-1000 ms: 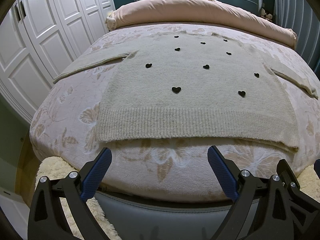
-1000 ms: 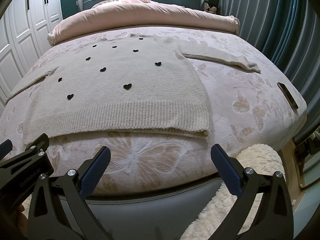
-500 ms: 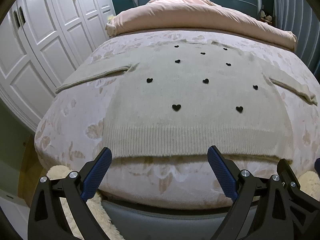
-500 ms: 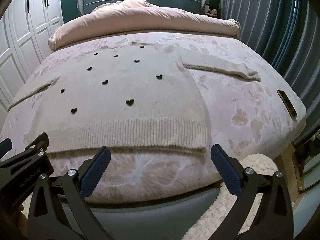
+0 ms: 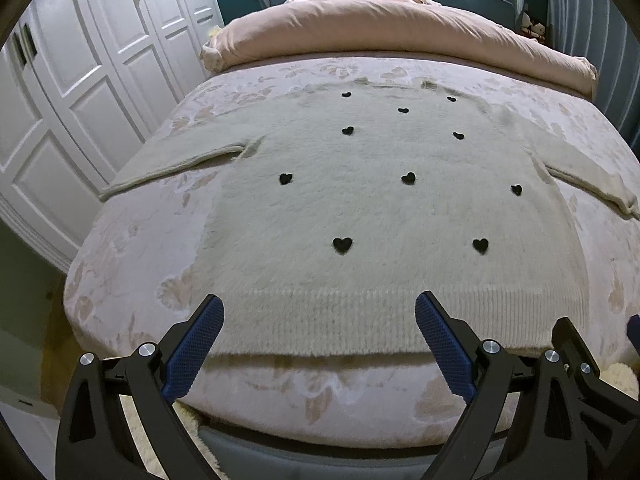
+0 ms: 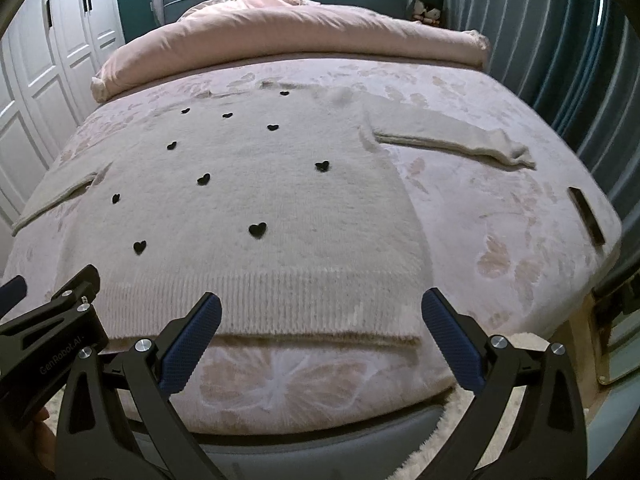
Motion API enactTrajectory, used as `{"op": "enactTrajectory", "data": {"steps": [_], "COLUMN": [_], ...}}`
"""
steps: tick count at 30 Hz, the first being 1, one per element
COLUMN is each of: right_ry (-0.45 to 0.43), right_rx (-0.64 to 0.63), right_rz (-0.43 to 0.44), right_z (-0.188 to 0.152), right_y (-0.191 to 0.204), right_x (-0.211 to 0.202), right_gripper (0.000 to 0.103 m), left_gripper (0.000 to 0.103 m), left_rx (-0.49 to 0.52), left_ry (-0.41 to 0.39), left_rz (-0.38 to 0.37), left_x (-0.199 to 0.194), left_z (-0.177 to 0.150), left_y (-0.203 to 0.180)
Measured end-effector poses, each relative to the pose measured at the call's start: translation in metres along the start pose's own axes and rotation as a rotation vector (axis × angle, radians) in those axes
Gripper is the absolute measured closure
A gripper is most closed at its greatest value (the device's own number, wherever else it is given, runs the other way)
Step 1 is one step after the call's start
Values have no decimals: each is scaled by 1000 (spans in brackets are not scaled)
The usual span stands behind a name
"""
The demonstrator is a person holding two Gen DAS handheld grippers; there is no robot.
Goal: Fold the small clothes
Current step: 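Grasp the sweater sleeve cuff with the right tool and lift it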
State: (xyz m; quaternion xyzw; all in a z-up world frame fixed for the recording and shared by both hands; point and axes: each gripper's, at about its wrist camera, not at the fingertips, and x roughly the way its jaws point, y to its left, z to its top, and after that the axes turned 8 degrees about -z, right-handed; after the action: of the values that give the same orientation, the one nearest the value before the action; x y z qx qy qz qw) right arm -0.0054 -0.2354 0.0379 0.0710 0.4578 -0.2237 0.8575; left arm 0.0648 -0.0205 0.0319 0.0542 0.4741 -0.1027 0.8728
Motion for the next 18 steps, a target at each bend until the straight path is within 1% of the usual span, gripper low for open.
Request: {"op": "enactTrajectory", "data": {"steps": [2,3,6,8,9,11,13,15,16,17,18], "right_ry": [26,36,88,113,122,117,99,96,96,99,109], "right_rx": [31,49,169,270,332,411,493,571,640,699,790], "right_rz": [53,63,76,70,67,46,18,7,11,22,41], "right_z": [9,12,27,41,52,67,87,103,111,115,119], "right_y": [-12,-18,-61,-104,-133,-172,-218,-257,-283,-301,-326], "right_x": [16,22,59,89,108,131,159,185,202,215,232], "right_gripper": [5,5,5,5,5,5,5,5,5,5,5], "left_gripper": [7,7,7,7,7,7,7,7,7,7,7], "left_rx": [-41,-71,-126,-160,-176,-198,-205,-208,-211,-213,-215], "left_ry": [6,6,7,14,16,11,4,2,1,-1,-5], "left_rz": [-38,-57,-82,-93,-95,-96,-71,-47,-43,-43,-40], "left_x": [5,8,16,23,26,33,39,45,49,52,55], "left_z": [6,10,17,22,24,30,35,40,43,46,48], "left_y": [5,10,21,29,33,40,43,46,48,49,50]}}
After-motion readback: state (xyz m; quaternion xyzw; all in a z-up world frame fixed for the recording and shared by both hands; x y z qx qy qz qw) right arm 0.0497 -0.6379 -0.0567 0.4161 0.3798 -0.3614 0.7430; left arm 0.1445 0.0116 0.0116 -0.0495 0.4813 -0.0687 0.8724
